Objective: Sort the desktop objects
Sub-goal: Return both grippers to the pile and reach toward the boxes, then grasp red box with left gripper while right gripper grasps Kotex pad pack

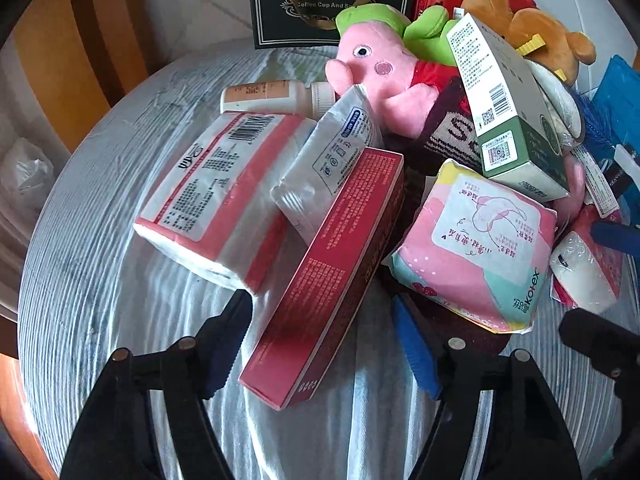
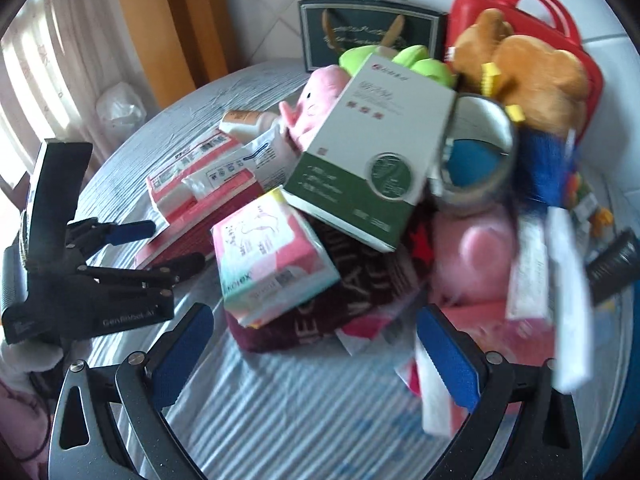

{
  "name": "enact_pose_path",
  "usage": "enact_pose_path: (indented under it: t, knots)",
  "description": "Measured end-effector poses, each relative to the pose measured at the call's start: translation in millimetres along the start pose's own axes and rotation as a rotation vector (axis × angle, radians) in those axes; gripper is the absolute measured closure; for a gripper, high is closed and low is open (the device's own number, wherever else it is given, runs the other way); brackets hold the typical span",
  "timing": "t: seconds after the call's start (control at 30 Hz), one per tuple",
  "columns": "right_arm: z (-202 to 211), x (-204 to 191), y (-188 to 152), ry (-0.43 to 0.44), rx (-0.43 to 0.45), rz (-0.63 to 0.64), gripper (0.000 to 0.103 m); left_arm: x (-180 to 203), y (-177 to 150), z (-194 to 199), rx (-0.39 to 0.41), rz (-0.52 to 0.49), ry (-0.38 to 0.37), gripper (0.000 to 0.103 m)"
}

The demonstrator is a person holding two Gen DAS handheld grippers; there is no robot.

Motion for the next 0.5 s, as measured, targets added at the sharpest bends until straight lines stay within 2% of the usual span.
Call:
enact_pose_path:
  t: [0.2, 0.33, 0.4, 0.47, 0.5]
  knots:
    - [-26.4, -10.2, 12.2, -0.010, -0.032, 0.080, 0.000, -1.6, 5.4, -15.7, -0.021, 0.003, -0.025, 0.046]
    - [-42.2, -18.2, 19.5, -0.015, -0.051, 0.129, 0.000, -1.6, 6.4, -22.6, -0.039, 0.000, -0.039, 0.047]
    - [-47.0, -17.7, 20.2, -0.019, -0.064, 0.130, 0.000, -2.6, 6.8, -24.2, -0.044, 0.016, -0.046, 0.060]
    - [-47.6, -16.5, 18.5, -0.016, -0.078, 0.120, 0.001, -2.7, 4.9, -22.0, -0.041, 0.035, -0.068, 0.069]
    - [-46.8, -16.8, 17.2, -0.014, -0.077, 0.117, 0.004, -1.3, 3.9, -19.1, -0.035, 0.038, -0.075, 0.073]
Point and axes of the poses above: each gripper's, at about its wrist camera, not at the fingertips, and z roughly against the way its jaws point, x to its right, y to its top, the point moved 3 cm from there along -z, roughly the way its jaws point, and after that the axes turned 7 degrees about y, right-handed, at the moved point
